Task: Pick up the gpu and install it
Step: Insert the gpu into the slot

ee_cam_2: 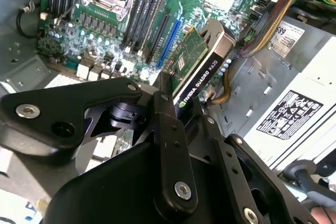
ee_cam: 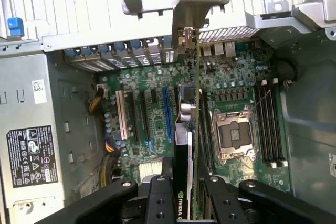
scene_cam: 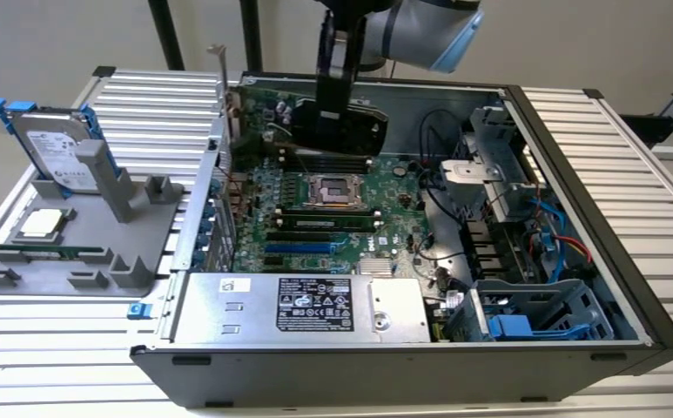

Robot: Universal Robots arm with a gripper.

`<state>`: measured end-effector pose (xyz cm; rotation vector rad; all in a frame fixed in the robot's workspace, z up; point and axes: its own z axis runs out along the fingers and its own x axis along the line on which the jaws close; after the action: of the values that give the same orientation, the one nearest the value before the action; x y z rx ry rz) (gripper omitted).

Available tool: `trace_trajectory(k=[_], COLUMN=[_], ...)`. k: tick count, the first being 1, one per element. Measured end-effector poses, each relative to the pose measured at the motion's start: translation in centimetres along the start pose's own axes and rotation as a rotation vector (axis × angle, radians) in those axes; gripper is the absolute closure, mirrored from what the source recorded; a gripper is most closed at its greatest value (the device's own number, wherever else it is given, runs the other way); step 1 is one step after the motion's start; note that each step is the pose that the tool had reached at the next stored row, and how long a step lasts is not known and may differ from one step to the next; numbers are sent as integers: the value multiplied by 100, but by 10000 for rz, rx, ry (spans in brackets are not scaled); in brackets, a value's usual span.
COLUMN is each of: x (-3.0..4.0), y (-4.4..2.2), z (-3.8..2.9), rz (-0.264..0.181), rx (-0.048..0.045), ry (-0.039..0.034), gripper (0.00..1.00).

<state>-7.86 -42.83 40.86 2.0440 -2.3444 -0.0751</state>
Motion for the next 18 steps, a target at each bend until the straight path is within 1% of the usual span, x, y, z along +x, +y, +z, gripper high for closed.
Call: trace_trajectory(k=[14,18], x=[-4,-5], y=[1,0], z=[0,0], rz=[-1104,-1160], rx=[-6,-9], ry=[88,92], gripper=[100,100])
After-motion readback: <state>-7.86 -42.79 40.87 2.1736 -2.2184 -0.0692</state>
